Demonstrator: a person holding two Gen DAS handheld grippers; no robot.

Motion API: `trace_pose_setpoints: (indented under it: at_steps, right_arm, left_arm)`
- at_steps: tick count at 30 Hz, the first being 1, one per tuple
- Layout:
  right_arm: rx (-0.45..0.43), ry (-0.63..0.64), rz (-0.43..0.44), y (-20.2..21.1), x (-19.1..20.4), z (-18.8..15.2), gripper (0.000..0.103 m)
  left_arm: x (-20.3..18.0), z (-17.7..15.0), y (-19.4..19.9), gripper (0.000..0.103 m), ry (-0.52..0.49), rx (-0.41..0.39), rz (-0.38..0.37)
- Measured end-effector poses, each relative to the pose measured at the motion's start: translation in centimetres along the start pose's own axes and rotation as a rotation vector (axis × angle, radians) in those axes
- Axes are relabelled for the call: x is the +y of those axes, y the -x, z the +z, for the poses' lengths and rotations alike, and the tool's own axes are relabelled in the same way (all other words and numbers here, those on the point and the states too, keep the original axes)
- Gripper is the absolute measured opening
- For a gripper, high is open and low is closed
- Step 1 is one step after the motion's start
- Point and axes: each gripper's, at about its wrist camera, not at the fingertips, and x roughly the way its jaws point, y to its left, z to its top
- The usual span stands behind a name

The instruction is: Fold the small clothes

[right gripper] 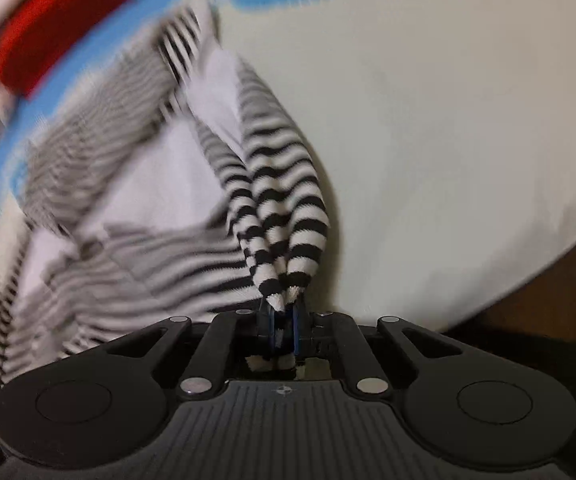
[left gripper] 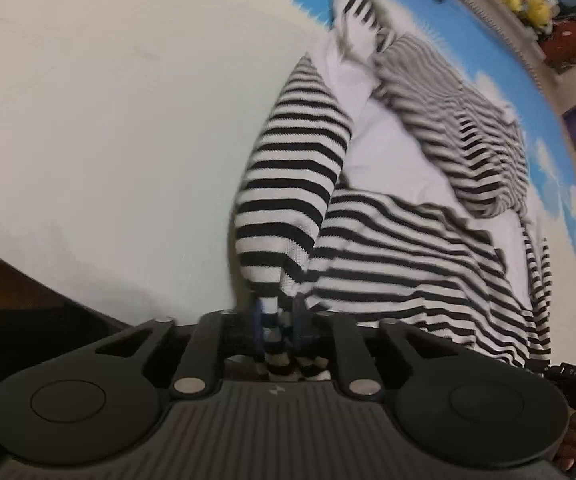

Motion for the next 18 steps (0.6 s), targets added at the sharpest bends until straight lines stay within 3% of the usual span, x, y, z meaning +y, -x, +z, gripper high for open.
trace_pose_setpoints:
  at_steps: [4, 9, 11, 13, 14, 18]
  right_arm:
    - [-0.003, -0.005, -0.015, -0.4, 0.3, 0.1, 0.024]
    - [0.005, -0.010, -0.020, -0.7, 0.6, 0.0, 0.024]
    - [0.002, 0.015, -0.027, -0.7, 0.9, -0.1, 0.024]
    - [-0.004, 0.016, -0.023, -0.8, 0.9, 0.0, 0.016]
    - [-0.008, 0.006, -0.009, -0.7, 0.8, 0.0, 0.012]
    - [-0.020, 0.007, 0.004, -0.5, 0.9, 0.1, 0.012]
  left_arm:
    - [0.0, 0.4, -1.1, 0.038, 0.001, 0.029, -0.004]
    - [-0.1, 0.3, -1.7, 0.038, 0.007, 0.037, 0.008]
    - [-0.3, 0.3, -2.0, 0.037, -0.006, 0.038, 0.012]
    - [-0.5, 0.3, -2.0, 0.016, -0.025, 0.028, 0.016]
    - [-0.5, 0.4, -1.8, 0.013, -0.025, 0.020, 0.009]
    - [-0.6, 0.4, -1.2, 0.011, -0.033, 0.000, 0.005]
